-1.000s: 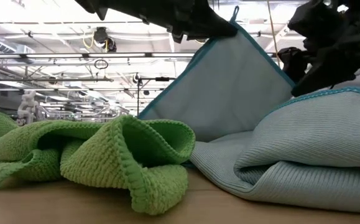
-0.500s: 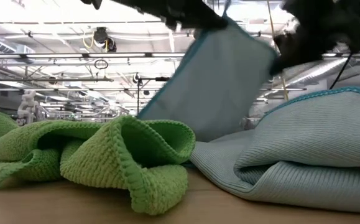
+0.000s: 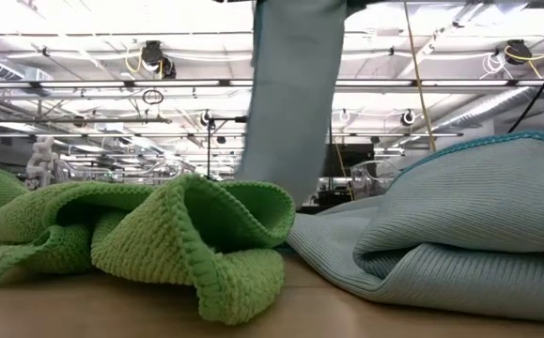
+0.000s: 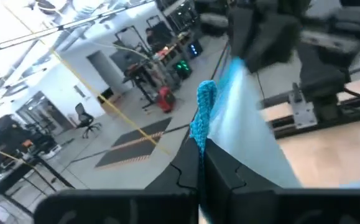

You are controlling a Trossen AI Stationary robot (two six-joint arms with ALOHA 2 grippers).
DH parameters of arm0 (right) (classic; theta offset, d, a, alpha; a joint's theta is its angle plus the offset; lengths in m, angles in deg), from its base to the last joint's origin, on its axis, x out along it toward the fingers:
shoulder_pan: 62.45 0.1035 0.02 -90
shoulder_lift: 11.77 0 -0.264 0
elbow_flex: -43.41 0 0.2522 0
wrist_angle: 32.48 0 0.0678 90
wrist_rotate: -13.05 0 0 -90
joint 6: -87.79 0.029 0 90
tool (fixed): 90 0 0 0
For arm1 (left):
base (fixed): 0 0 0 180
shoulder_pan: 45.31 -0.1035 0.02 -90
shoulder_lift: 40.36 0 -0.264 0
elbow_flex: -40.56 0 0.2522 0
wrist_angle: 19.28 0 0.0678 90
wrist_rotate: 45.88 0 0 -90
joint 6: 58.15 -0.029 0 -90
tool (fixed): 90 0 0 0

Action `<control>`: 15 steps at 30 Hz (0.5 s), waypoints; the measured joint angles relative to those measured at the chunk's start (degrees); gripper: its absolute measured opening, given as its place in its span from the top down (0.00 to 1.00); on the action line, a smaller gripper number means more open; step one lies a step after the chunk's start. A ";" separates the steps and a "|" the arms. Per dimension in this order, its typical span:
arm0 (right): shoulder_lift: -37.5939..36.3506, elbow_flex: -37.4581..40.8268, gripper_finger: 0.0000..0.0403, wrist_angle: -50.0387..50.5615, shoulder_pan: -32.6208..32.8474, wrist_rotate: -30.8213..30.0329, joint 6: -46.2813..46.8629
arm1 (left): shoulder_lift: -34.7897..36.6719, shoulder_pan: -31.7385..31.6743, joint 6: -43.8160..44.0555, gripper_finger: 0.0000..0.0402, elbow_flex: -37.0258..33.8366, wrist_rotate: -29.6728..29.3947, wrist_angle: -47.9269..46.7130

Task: Fold microfiber towels
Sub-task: Fold the top left blue microfiber cloth

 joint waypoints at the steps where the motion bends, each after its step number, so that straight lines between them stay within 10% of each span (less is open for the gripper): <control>1: 0.21 -1.28 1.00 -0.13 -1.96 0.84 -0.29 | 0.81 -1.75 0.75 0.99 0.00 2.60 0.04; 7: 0.99 -3.16 1.00 2.76 -7.51 11.91 4.83 | 2.73 -8.85 9.37 0.98 0.06 17.88 -5.40; 15: 4.97 -1.98 1.00 3.65 -4.41 11.35 8.50 | 2.73 -8.79 9.63 0.99 0.02 17.30 -18.17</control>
